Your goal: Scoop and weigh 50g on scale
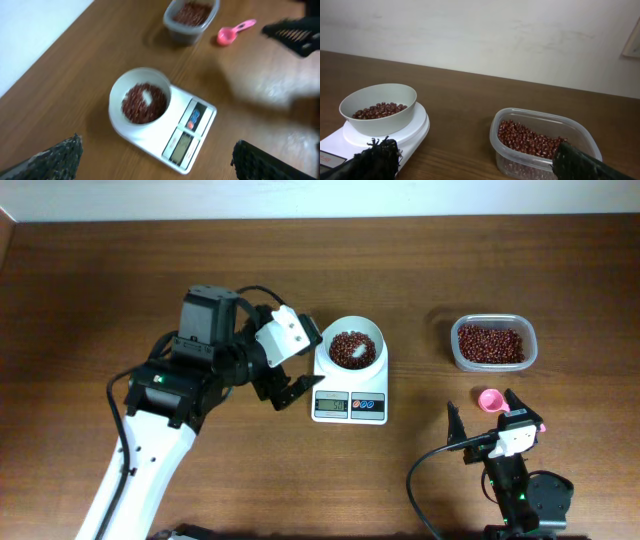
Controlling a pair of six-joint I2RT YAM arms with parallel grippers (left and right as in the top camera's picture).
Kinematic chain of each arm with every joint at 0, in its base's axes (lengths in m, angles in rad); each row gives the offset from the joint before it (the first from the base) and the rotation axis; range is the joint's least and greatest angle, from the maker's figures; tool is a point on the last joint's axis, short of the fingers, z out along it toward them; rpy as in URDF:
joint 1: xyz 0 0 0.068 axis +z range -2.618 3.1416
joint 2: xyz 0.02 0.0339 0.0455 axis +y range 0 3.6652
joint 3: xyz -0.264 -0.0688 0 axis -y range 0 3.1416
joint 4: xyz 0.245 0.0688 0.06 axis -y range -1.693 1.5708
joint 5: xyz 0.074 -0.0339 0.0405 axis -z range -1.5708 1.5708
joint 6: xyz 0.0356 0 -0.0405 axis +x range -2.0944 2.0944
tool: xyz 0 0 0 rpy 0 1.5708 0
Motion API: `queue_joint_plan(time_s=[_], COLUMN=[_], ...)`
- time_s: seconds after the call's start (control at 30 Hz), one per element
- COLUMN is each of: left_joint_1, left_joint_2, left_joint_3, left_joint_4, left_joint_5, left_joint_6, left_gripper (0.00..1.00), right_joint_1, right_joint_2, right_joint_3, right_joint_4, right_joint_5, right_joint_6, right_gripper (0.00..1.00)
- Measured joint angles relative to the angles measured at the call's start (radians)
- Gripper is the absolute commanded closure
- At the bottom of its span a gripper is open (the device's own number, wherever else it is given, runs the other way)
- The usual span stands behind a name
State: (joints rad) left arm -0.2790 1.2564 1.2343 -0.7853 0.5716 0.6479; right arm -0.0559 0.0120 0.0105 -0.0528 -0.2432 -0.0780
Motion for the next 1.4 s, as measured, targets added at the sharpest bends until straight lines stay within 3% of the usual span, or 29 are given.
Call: queue_joint_plan(time_s=[0.23, 0.47, 0.7, 1.03, 1.4], left_joint_1=[0.000, 0.026, 0.213, 0.237, 0.237], left_joint_2=[0.000, 0.000, 0.000, -0.016, -0.258], left_joint_3=[0.000, 0.000, 0.000, 0.000, 0.000], left_joint_4=[0.113, 0.211, 0.200, 0.183, 0.162], left_joint_5=[0.066, -0.220, -0.293, -0.285, -0.314], left_joint_6=[-0.033, -0.381, -0.605, -0.650, -0.650], left_gripper=[0.01, 0.01, 0.01, 0.01, 0.01], right_joint_1=[0.000, 0.000, 0.000, 0.000, 0.000], right_joint_2=[0.000, 0.000, 0.000, 0.000, 0.000], right_joint_3=[0.000, 0.000, 0.000, 0.000, 0.000], right_joint_4=[0.000, 0.000, 0.000, 0.000, 0.000], right_joint_5=[0.000, 0.000, 0.000, 0.000, 0.000], right_joint_6=[0.000, 0.000, -0.001, 0.000, 0.000], right_gripper=[0.01, 0.01, 0.01, 0.01, 0.01])
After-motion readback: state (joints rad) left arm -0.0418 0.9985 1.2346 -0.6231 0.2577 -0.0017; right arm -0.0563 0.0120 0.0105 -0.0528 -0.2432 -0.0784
